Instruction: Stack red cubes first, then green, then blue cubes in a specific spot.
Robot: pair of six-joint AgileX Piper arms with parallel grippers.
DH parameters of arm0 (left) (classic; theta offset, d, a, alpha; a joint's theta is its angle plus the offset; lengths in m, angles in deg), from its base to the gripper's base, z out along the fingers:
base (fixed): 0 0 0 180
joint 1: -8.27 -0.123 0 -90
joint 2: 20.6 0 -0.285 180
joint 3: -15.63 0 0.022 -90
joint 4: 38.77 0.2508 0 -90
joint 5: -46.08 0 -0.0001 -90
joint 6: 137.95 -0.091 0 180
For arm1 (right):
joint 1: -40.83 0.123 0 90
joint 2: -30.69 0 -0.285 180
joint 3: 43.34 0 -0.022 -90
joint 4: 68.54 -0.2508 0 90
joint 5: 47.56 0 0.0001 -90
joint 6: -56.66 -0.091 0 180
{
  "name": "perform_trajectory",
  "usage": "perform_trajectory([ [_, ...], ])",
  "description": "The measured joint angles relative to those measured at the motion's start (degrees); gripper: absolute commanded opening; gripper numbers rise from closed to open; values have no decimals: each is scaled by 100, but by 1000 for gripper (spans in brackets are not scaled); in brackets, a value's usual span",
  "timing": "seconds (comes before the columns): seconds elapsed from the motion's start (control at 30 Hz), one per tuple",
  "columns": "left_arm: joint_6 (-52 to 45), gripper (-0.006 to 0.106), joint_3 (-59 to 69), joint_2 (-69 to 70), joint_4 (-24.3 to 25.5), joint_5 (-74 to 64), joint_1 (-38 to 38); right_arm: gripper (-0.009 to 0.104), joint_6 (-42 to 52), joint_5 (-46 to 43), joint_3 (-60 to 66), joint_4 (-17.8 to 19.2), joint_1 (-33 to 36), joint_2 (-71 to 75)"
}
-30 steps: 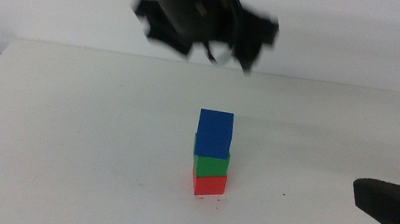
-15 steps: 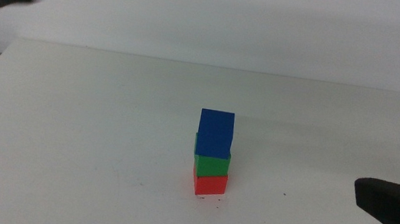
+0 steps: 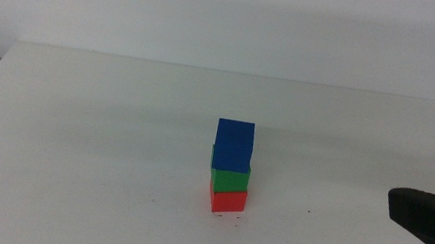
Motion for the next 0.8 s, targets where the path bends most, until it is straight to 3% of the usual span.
perform_trajectory([
  [0.63,-9,94,89,712,59,246,0,91,0,0,0,0,0,0],
  [0.8,-9,94,446,782,59,532,0,91,0,-429,369,-240,-86,72],
])
